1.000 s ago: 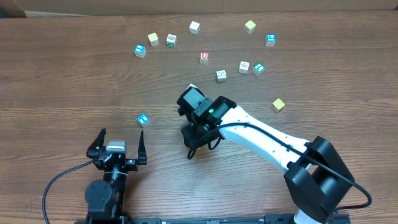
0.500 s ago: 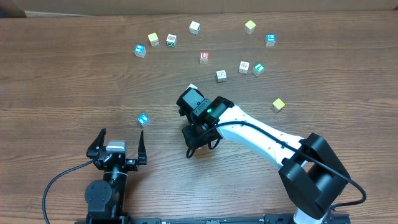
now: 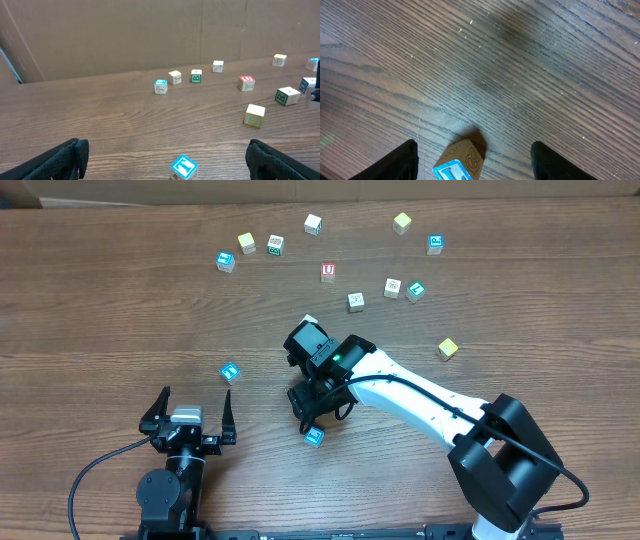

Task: Form a horizontal line
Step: 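Carry the blue L block toward the table center with the right gripper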

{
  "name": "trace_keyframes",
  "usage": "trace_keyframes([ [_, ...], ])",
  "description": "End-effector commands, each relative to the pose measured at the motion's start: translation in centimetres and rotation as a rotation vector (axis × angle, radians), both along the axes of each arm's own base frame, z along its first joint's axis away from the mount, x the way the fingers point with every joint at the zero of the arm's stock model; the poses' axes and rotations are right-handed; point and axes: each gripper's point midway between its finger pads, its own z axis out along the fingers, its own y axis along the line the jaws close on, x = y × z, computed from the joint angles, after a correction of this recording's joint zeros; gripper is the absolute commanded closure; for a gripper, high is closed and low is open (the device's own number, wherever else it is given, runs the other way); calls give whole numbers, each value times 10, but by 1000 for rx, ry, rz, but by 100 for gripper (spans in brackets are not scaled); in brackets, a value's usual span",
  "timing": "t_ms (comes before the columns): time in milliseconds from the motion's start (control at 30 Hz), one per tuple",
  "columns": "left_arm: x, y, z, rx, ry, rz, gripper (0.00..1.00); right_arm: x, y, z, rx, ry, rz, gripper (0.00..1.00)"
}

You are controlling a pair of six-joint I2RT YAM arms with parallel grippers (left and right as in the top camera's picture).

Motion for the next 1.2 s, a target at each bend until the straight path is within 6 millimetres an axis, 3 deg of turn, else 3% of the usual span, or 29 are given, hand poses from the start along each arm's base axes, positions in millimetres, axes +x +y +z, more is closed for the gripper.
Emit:
trace_keyframes([
  [0, 0, 2, 1, 19, -7, 8, 0, -2, -5, -4, -19, 11, -7, 31],
  [233, 0, 2, 1, 19, -7, 8, 0, -37, -12, -4, -22, 148, 116, 25],
  [467, 0, 2, 1, 19, -7, 8, 0, -50, -6, -4, -25, 118, 290, 23],
  [633, 0, 2, 1, 19, -7, 8, 0, -45, -9, -10, -92, 47, 313, 23],
  [800, 0, 2, 1, 19, -7, 8, 0, -50, -11, -26, -99, 33, 330, 29],
  [900, 0, 2, 1, 19, -7, 8, 0, -56, -19, -36, -114, 47, 351, 43],
  [1067, 0, 2, 1, 19, -7, 8, 0, -57, -21, -43, -113, 40, 350, 48],
  [1167, 0, 2, 1, 19, -7, 8, 0, -57, -21, -43, -112, 40, 349, 45],
])
